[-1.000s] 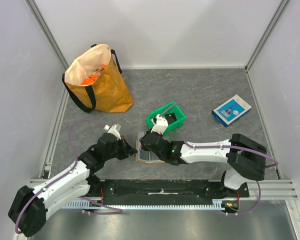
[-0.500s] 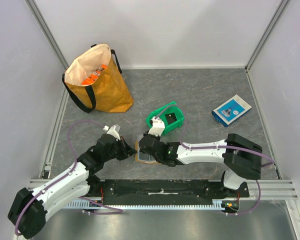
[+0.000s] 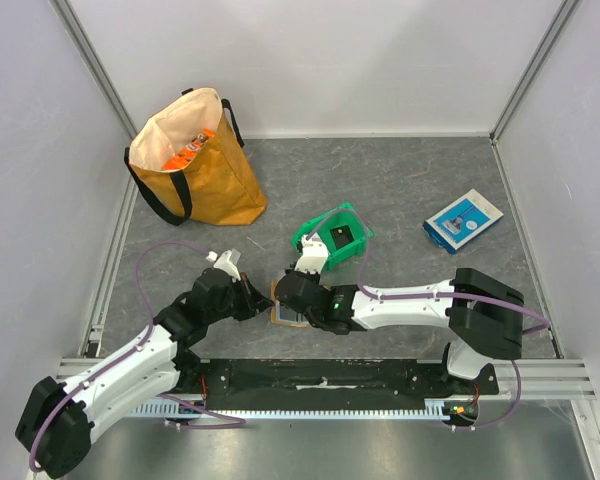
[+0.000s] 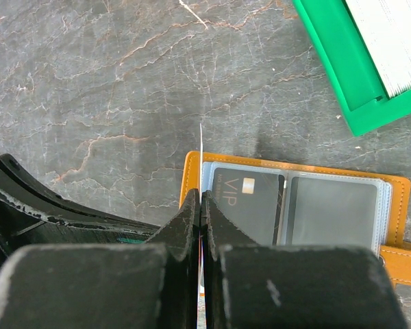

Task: Put the credit cards into the card holder
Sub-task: Turn over the card slot in the card holder.

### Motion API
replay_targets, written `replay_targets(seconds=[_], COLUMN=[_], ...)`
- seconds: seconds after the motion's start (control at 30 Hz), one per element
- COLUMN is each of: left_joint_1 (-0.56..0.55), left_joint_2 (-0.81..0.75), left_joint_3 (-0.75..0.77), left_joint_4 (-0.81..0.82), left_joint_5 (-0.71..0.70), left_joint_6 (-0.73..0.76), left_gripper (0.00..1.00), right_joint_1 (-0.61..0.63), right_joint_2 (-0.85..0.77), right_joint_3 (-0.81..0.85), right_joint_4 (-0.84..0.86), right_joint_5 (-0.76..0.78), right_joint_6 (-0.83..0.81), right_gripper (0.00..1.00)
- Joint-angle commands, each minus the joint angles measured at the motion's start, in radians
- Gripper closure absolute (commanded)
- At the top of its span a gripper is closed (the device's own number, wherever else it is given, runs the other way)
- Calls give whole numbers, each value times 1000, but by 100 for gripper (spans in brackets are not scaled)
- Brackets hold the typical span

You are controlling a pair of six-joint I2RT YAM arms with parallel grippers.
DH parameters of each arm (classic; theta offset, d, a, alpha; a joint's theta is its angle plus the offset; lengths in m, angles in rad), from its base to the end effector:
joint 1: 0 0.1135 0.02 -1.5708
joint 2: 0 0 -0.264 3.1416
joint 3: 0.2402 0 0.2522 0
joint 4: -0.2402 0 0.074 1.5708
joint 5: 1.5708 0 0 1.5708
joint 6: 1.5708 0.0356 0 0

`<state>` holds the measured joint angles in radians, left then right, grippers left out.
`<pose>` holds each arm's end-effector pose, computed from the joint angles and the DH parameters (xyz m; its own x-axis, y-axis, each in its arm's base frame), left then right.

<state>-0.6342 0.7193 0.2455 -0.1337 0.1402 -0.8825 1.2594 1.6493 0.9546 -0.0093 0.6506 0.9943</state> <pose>0.1231 -0.0967 0.1667 -0.8166 -0.3487 -0.4600 0.0763 0.7247 -0.6848 0.1263 0.3221 0.1997 -0.6245 0.2370 -0.7442 -0.1695 0.8890 0.4254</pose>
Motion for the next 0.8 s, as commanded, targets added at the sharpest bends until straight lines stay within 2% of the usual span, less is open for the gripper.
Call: replay_targets(seconds=[0.0,0.3,0.77], left_joint_1=[5,5,4], left_joint_2=[-12,2,-4], left_joint_3=[9,11,15], left_joint_4=[13,11,11], left_joint_5=[-5,-7,-5], left_joint_6=[10,14,13], left_gripper=[98,98,98], right_joint_1=[6,6,6], right_joint_2=[-11,-65,-3], right_joint_3=[33,16,33], right_joint_4=[-20,46,48], right_joint_5=[38,49,21], right_joint_6=[-20,-57,-56], right_gripper=[100,100,100])
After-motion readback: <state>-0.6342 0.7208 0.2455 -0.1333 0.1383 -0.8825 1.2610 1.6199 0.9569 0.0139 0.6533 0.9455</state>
